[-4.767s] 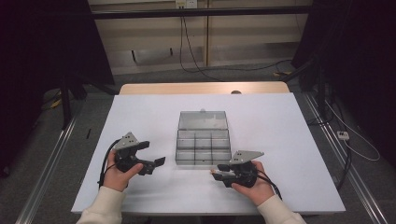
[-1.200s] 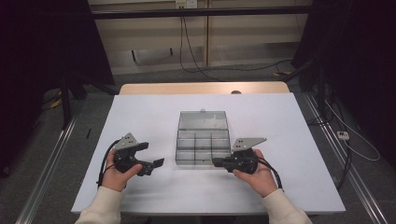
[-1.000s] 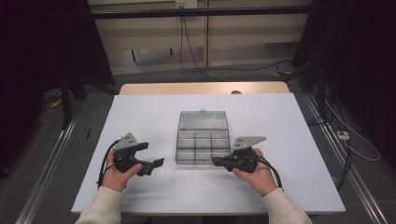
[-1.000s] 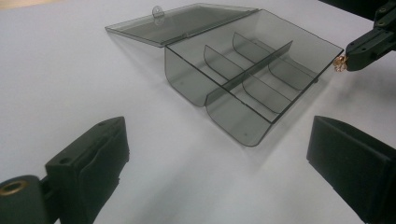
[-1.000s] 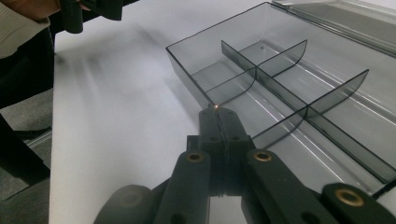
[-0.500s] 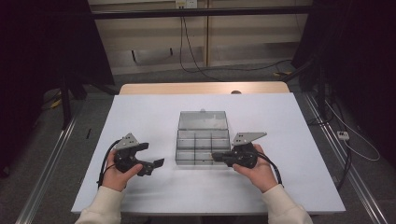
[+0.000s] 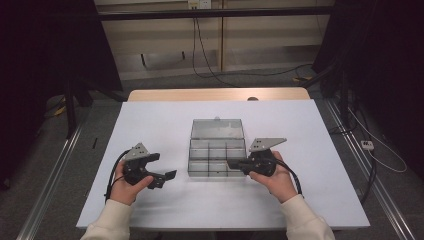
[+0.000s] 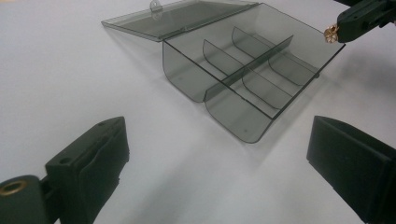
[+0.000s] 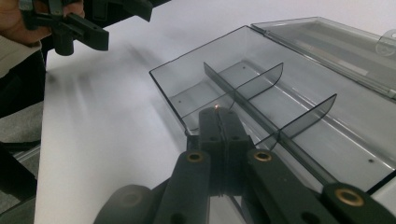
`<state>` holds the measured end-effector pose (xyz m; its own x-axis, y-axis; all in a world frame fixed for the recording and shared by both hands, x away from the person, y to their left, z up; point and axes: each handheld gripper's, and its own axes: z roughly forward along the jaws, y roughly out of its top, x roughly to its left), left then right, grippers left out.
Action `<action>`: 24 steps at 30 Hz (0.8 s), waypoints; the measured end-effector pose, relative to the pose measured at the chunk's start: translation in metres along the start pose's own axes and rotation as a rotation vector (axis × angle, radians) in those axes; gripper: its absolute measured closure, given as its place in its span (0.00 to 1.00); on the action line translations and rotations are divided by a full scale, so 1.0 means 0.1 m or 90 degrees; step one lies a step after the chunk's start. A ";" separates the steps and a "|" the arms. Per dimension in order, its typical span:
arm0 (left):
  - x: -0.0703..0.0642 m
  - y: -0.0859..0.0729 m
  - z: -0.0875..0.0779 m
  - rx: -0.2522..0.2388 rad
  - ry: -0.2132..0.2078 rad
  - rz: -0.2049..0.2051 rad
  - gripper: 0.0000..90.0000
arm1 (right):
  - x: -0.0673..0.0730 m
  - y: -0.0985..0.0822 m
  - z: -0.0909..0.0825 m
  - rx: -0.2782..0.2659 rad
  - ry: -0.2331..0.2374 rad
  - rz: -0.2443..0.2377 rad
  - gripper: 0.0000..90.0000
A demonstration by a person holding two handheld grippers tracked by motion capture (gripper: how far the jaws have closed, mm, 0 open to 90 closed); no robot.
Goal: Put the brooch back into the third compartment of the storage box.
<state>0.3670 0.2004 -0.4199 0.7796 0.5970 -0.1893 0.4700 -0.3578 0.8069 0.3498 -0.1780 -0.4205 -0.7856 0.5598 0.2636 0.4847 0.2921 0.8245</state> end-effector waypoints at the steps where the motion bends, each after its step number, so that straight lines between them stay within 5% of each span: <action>1: 0.00 0.00 0.00 0.000 0.000 0.000 0.06 | -0.01 0.01 0.00 -0.001 -0.001 -0.002 1.00; 24: 0.00 0.00 0.01 0.003 -0.003 0.000 0.06 | -0.14 0.11 0.03 -0.010 -0.021 0.003 1.00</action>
<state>0.3676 0.1999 -0.4207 0.7816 0.5934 -0.1925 0.4720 -0.3607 0.8045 0.3675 -0.1808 -0.4167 -0.7705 0.5861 0.2505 0.4813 0.2773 0.8316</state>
